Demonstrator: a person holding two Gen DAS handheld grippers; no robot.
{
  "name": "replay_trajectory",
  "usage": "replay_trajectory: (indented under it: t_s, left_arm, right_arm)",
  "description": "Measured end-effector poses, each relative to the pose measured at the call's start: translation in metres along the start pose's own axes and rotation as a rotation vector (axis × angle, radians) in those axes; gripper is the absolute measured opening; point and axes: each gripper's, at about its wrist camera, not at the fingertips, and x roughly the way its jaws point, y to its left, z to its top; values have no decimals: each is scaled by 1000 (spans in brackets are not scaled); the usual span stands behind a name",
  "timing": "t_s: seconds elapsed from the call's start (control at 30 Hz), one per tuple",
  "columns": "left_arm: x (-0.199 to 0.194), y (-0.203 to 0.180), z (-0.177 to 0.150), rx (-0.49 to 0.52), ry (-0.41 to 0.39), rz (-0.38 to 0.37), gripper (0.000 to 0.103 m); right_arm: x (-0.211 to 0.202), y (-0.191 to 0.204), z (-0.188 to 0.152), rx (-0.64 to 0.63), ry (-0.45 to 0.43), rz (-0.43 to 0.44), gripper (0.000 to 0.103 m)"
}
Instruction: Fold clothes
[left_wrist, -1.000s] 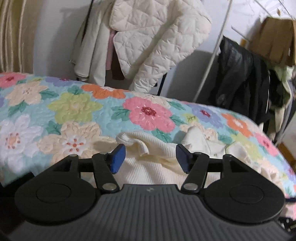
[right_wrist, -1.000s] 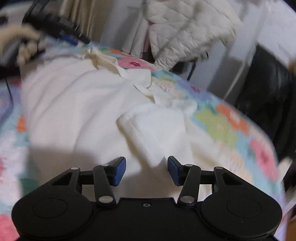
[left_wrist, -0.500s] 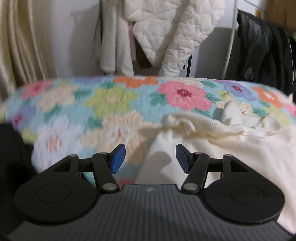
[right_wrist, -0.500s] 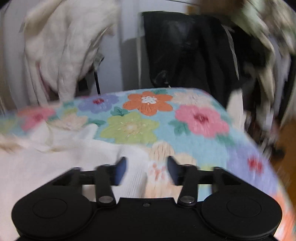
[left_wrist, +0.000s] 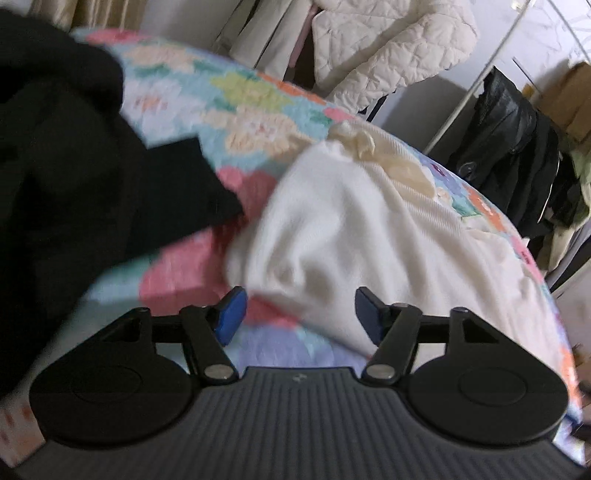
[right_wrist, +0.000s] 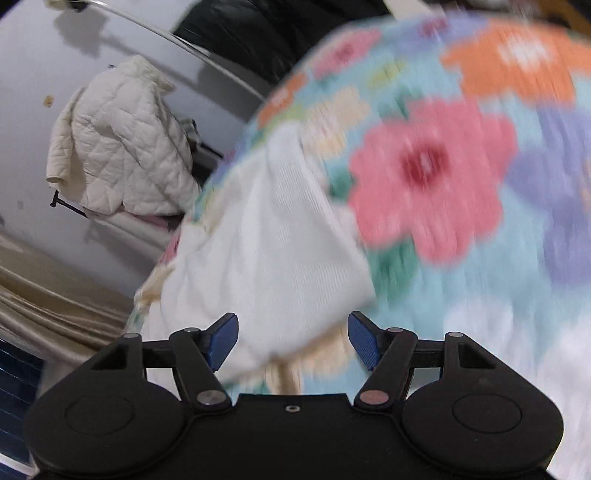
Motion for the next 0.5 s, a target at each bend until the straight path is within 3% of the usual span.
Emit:
replay_trajectory:
  t_s: [0.17, 0.23, 0.3, 0.37, 0.43, 0.47, 0.5]
  left_arm:
    - [13, 7, -14, -190, 21, -65, 72]
    - [25, 9, -10, -251, -17, -65, 73]
    - [38, 10, -5, -320, -59, -68, 82]
    - [52, 11, 0, -394, -105, -74, 91]
    - [64, 7, 7, -415, -143, -78, 90]
    - [69, 2, 10, -403, -156, -78, 71]
    - [72, -4, 12, -371, -151, -66, 28]
  right_arm:
    - [19, -16, -13, 77, -23, -32, 71]
    - [37, -22, -9, 124, -47, -9, 73]
    - [51, -23, -2, 151, -69, 53, 85]
    - [63, -24, 4, 151, -89, 93, 85]
    - [74, -26, 8, 141, -108, 114, 80]
    - [79, -27, 9, 135, -117, 125, 52]
    - [85, -28, 11, 130, -126, 135, 17]
